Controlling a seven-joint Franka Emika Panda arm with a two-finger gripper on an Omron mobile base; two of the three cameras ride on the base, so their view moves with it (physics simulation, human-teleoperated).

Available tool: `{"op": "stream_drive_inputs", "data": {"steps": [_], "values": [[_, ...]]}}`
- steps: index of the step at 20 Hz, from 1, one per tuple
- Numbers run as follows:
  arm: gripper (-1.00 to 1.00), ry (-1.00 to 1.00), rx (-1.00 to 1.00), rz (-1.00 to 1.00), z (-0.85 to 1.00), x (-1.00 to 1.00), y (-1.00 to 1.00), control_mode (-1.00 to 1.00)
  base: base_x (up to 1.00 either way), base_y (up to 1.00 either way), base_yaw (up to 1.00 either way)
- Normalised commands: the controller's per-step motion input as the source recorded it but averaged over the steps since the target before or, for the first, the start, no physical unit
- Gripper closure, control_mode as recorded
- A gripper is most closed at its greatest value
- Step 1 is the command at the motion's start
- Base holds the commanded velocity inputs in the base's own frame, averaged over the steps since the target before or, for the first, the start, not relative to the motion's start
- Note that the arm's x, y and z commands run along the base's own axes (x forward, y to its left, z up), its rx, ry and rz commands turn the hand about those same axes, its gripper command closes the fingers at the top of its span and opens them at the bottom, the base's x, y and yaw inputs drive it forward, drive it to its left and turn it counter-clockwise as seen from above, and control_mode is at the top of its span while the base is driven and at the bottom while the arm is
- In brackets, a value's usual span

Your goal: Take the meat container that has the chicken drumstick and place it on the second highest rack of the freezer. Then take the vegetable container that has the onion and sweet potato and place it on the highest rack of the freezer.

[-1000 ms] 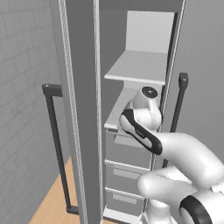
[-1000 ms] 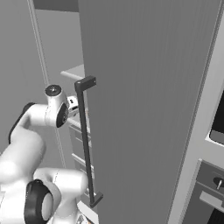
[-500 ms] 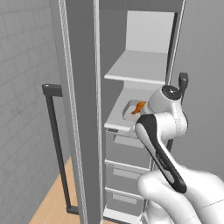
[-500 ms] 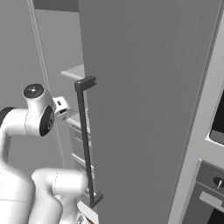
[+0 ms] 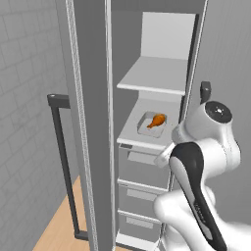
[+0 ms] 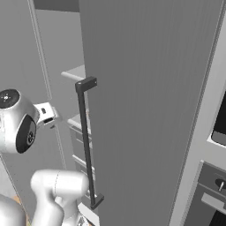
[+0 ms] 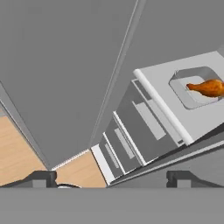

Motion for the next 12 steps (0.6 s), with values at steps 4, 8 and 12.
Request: {"op": "stream_drive_inputs", "data": {"steps": [4, 8, 12], "values": [[-1.00, 0.00, 0.00, -0.01, 0.00, -0.04, 0.00, -1.00, 0.00, 0.00, 0.00], [-1.00, 0.00, 0.00, 0.00, -0.01, -0.04, 0.03, 1.00, -0.62, 0.00, -0.01], [-1.00, 0.00, 0.00, 0.00, 0.00, 0.00, 0.00, 1.00, -1.00, -0.01, -0.24]]}}
